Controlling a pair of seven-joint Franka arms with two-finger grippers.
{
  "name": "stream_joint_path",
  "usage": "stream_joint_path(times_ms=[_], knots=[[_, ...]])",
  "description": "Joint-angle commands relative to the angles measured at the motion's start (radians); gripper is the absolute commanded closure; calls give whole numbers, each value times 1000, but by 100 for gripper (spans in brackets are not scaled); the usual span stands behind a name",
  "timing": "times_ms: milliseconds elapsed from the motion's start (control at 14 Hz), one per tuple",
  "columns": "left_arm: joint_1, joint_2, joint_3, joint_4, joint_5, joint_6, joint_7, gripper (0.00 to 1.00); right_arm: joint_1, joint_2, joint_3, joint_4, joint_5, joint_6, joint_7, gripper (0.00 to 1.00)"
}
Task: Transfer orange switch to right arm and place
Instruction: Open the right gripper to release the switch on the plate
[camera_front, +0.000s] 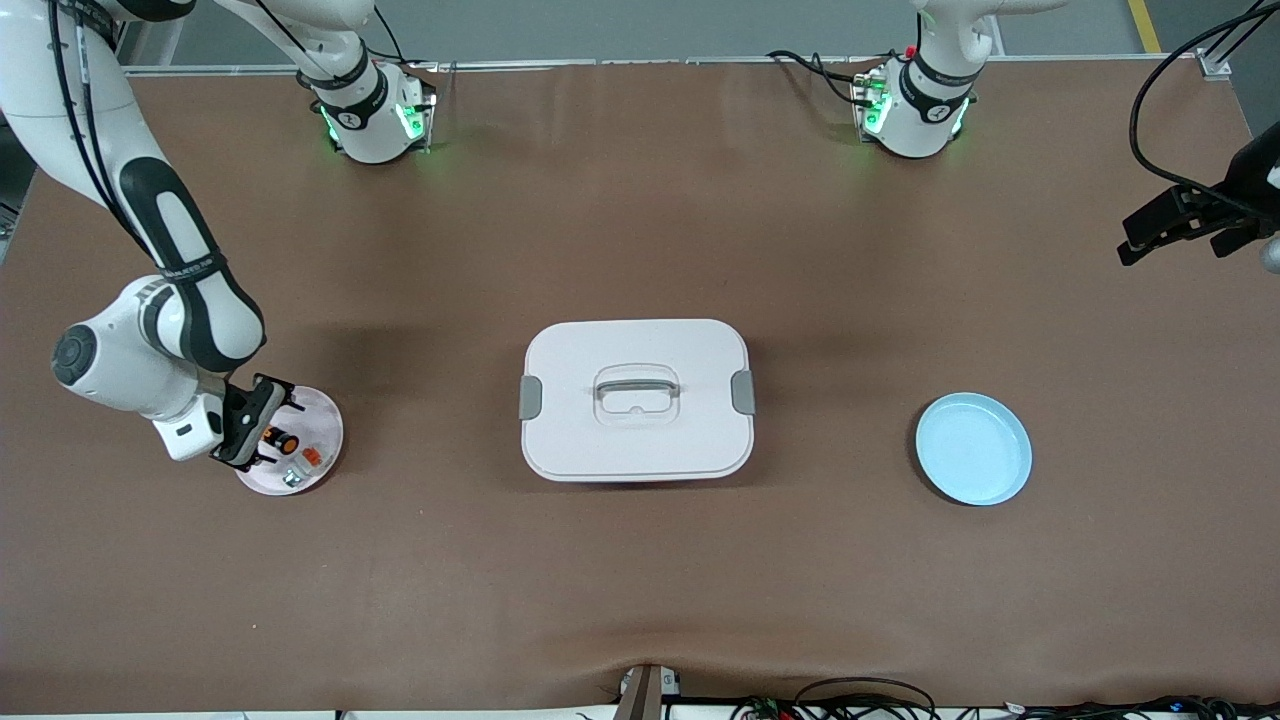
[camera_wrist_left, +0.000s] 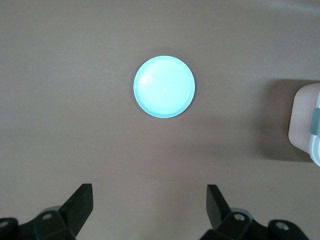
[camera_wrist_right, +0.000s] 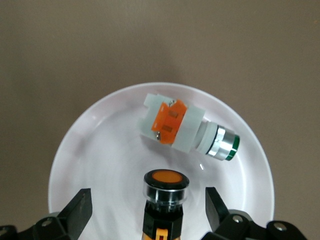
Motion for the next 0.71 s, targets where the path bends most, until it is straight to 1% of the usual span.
stream_joint_path(times_ms=[0,214,356,499,642], knots=[[11,-7,-8,0,-11,-5,5,0,20,-55,3,44,5,-104,27,0],[13,-7,-5,0,-10,-6,14,0,23,-86,0,64,4,-158,143,0],[11,-7,-5,0,-10,-6,3,0,26,-135,0,58,1,-195,368,0],[11,-7,-5,0,-10,-6,5,0,51,-178,-3,60,-4,-219,575,0],[13,-7,-5,1,-10,-6,8,0,66,-222,-2,63,-27,-250,819,0]])
